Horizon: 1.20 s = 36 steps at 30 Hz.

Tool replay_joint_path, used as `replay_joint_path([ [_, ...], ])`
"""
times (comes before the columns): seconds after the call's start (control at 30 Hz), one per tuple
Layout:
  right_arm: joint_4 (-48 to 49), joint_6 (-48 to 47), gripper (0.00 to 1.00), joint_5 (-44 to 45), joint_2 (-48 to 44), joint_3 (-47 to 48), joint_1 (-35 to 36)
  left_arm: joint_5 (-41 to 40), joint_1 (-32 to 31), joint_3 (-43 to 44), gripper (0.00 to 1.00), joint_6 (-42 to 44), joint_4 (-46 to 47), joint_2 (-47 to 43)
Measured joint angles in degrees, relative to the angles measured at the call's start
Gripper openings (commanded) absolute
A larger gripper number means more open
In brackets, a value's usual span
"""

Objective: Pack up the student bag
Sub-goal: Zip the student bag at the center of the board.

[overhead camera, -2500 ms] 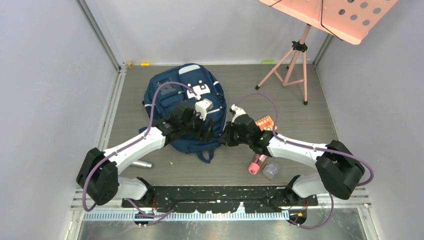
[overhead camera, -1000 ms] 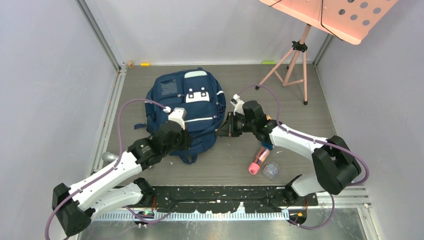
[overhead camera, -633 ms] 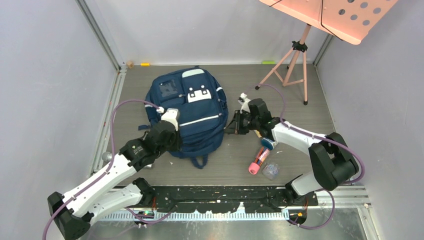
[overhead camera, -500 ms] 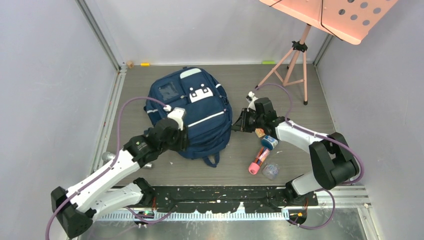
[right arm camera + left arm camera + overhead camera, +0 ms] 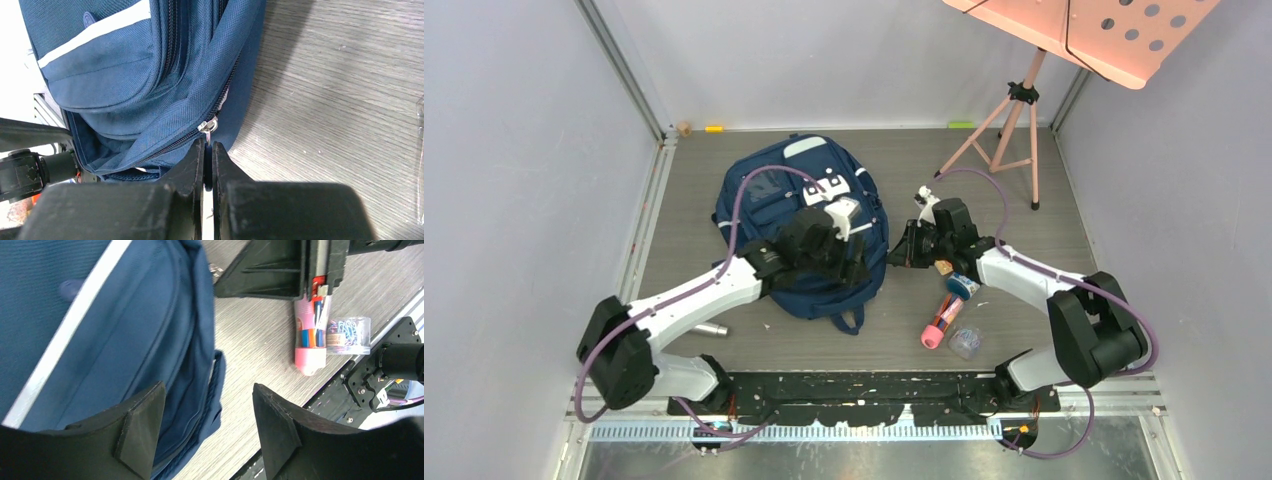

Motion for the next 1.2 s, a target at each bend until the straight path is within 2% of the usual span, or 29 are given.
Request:
replay_joint_path([
  [0.27, 0.04, -0.02, 0.01, 0.0, -0.61, -0.74, 0.0, -3.78, -5.4, 4.76, 0.67, 3.13, 5.97, 10.88],
  [0.47, 0.04, -0.04, 0.0, 0.04, -1.11, -1.14, 0.0, -9.31, -5.79, 7.63, 0.62, 4.98, 6.69, 16.35],
  [0.53, 0.0, -0.17, 0.01, 0.04, -1.4, -1.16, 0.0, -9.94, -6.01, 8.37, 0.51, 5.55, 6.82, 17.94],
  [0.57, -0.02, -0.22, 0.01, 0.07, -1.57, -1.2, 0.0, -10.23, -6.12, 8.59, 0.43, 5.88, 6.99, 18.67],
  [0.7, -0.94, -0.48, 0.01, 0.5, -2.12, -1.4, 0.04, -11.21, -5.99, 8.74, 0.02, 6.45, 7.06, 20.26],
  [0.87, -2.93, -0.85, 0.0, 2.23, -3.58, -1.4, 0.37, -11.08, -6.14, 7.37, 0.0, 7.17, 8.26, 19.32],
  [1.2, -10.12, -0.15, 0.0, 3.3, -7.58, 2.32, 3.08, -12.96, -6.99, 0.28, 0.0, 4.24, 7.08, 7.52],
])
